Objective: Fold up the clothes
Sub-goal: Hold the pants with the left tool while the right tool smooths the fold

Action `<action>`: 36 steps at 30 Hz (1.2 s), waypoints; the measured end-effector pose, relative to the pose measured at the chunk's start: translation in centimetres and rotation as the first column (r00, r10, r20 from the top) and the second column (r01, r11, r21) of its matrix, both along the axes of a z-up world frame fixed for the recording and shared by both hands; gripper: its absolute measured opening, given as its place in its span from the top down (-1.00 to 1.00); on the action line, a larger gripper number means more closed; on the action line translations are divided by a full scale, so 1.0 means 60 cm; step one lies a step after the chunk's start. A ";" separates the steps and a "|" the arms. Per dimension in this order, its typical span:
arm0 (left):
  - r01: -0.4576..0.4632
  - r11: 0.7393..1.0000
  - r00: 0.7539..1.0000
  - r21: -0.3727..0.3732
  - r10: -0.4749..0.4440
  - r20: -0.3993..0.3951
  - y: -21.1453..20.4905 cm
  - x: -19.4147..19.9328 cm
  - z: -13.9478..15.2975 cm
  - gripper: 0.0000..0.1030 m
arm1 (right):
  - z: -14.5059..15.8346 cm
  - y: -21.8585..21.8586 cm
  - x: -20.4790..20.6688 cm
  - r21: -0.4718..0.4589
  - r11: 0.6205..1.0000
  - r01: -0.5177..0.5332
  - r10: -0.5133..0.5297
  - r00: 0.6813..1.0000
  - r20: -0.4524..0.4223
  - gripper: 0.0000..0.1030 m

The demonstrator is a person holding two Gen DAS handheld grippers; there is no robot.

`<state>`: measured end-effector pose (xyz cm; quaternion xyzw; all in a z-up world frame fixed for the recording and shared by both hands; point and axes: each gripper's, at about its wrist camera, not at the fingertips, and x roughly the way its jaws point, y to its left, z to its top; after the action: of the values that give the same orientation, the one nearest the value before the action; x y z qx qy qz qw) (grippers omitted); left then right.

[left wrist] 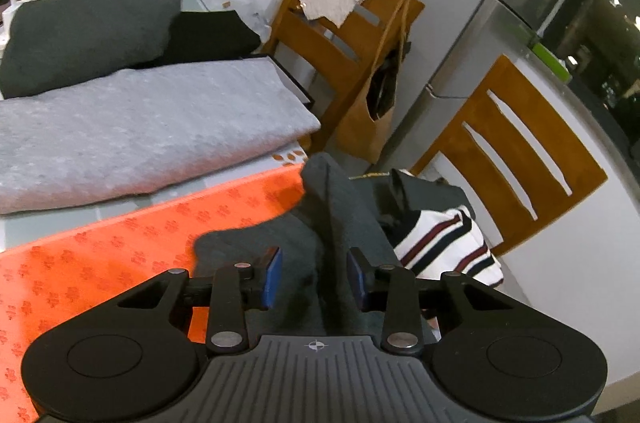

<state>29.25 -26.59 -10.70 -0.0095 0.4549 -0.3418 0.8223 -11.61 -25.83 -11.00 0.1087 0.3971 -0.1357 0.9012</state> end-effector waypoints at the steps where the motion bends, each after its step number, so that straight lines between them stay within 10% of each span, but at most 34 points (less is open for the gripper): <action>1: 0.004 1.000 1.000 0.001 -0.004 0.000 -0.001 -0.001 -0.001 0.27 | -0.004 0.004 0.013 -0.010 1.000 -0.015 0.015 1.000 -0.001 0.33; 10: -0.004 1.000 1.000 -0.008 0.004 -0.006 0.006 0.006 0.005 0.27 | -0.036 0.023 0.088 -0.102 0.987 -0.122 0.120 0.992 -0.029 0.39; 12: -0.002 1.000 1.000 -0.012 0.002 -0.005 0.008 0.009 0.007 0.27 | -0.039 0.017 0.091 -0.130 0.985 -0.110 0.106 0.994 -0.039 0.93; 26: 0.016 1.000 0.998 -0.021 -0.017 -0.068 -0.048 0.026 -0.025 0.26 | 0.011 -0.141 0.014 0.064 0.976 0.210 -0.214 0.974 0.069 0.93; 36: -0.098 0.977 0.977 -0.190 0.058 -0.207 -0.050 0.024 -0.040 0.26 | -0.009 -0.152 0.002 0.137 0.964 0.227 -0.237 0.969 0.067 0.93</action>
<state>30.72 -29.58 -13.11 -0.1441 0.4980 -0.3503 0.7801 -11.49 -34.98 -11.54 0.2177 0.3517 -0.2099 0.8859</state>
